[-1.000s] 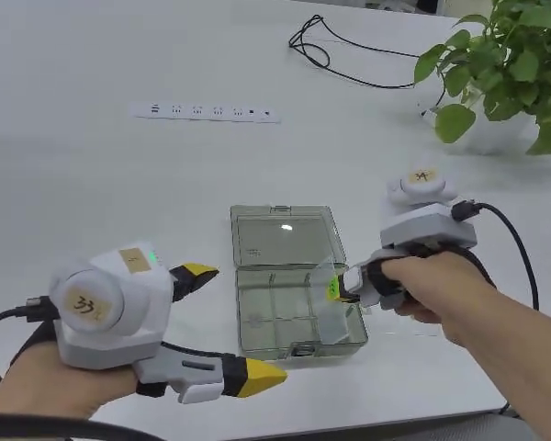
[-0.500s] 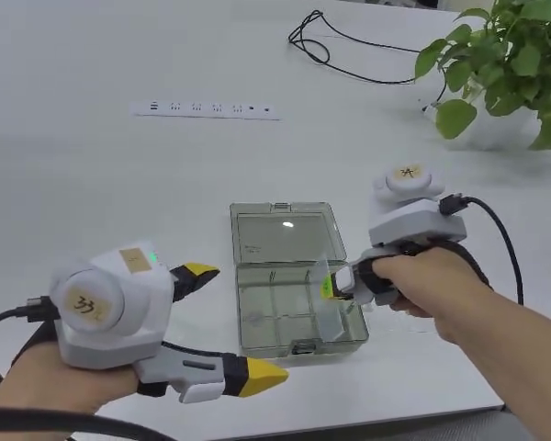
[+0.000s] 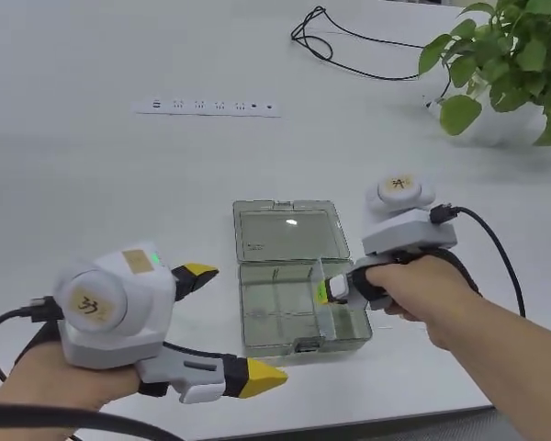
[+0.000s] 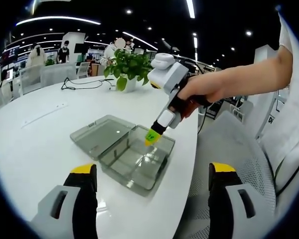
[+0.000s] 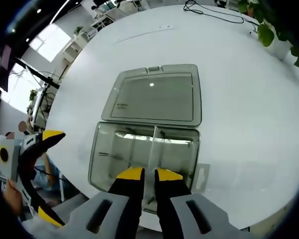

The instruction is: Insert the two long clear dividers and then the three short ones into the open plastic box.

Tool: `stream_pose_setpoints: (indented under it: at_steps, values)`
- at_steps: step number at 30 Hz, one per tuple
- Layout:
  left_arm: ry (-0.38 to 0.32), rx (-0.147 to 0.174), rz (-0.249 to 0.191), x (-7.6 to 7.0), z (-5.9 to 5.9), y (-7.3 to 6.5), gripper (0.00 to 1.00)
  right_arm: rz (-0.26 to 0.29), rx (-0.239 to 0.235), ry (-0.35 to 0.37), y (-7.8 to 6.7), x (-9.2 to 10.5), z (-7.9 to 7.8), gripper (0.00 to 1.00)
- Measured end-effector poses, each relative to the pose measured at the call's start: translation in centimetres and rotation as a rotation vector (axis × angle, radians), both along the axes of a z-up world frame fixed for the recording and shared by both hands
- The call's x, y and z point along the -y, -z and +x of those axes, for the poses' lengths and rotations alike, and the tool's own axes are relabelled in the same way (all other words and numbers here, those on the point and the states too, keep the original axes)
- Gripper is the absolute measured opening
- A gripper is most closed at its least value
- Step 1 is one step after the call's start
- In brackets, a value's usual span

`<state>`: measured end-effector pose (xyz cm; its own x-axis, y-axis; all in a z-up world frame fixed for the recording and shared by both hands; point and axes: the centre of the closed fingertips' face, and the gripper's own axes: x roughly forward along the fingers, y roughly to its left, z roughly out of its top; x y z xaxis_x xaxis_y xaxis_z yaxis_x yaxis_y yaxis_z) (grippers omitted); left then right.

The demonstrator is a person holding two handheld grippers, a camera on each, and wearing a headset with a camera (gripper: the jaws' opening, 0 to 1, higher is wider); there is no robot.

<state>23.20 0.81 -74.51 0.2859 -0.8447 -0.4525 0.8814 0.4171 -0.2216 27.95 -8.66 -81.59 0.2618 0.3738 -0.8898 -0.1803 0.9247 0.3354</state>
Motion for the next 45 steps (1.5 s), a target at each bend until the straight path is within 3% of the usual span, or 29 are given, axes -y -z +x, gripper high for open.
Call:
stream_pose_setpoints:
  at_steps: [11,22,31,39,45]
  values:
    - [-0.004,-0.006,0.020,-0.4,0.0,0.6,0.96,0.017,0.010,-0.011,0.4,-0.1,0.0,0.10]
    - [-0.041,-0.001,0.022,-0.7,0.3,0.0,0.95,0.088,0.064,-0.023,-0.4,0.0,-0.1,0.15]
    - [-0.087,-0.004,0.041,-1.3,0.2,-0.1,0.95,0.146,0.153,-0.045,-2.4,0.4,0.3,0.21]
    - [-0.153,-0.009,0.059,-2.5,0.5,-0.1,0.94,0.172,0.265,-0.123,-4.5,1.0,0.7,0.28]
    - [-0.211,-0.006,0.067,-3.6,1.0,-0.5,0.93,0.198,0.322,-0.160,-6.0,1.8,0.5,0.35]
